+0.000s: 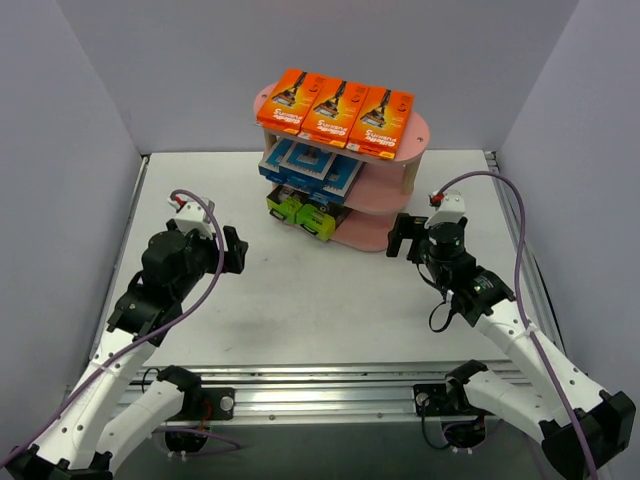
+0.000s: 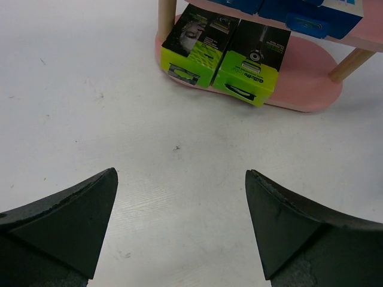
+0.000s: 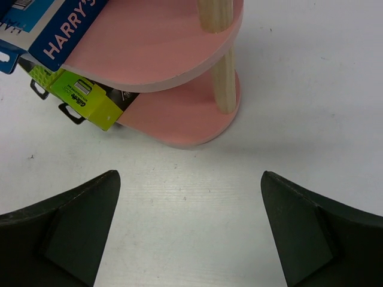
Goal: Place and organize the shaving razors onto the shelf
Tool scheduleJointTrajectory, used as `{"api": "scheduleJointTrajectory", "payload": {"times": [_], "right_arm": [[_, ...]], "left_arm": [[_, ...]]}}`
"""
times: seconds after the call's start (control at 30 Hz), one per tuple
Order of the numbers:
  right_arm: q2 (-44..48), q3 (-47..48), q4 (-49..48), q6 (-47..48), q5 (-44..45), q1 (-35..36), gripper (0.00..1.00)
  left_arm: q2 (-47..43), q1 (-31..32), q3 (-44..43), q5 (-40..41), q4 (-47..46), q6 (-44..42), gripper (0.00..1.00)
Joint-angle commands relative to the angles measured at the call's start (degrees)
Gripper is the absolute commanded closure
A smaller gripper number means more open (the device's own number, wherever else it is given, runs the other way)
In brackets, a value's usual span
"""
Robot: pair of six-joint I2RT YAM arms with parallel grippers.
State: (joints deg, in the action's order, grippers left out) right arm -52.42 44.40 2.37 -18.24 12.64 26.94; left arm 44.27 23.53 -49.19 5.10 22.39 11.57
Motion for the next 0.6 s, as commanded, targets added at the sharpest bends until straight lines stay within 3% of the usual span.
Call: {"api": "scheduleJointTrajectory", "payload": {"times": [0.0, 0.27, 0.57], "right_arm": [[-0.84, 3.06, 0.97, 0.66, 4.85, 1.27, 0.00], [-0.13, 1.74, -0.96, -0.04, 4.58, 1.89, 0.00], [-0.31, 1.74, -1.14, -0.39, 6.25, 1.89, 0.00]], "left_arm": [[0.20, -0.59, -1.08, 0.08, 0.11, -0.06, 0.04], [-0.67, -2.26, -0.82, 1.31, -0.42, 0.38, 0.01], [-2.79, -2.26, 0.06, 3.07, -0.60, 0.38, 0.05]]}}
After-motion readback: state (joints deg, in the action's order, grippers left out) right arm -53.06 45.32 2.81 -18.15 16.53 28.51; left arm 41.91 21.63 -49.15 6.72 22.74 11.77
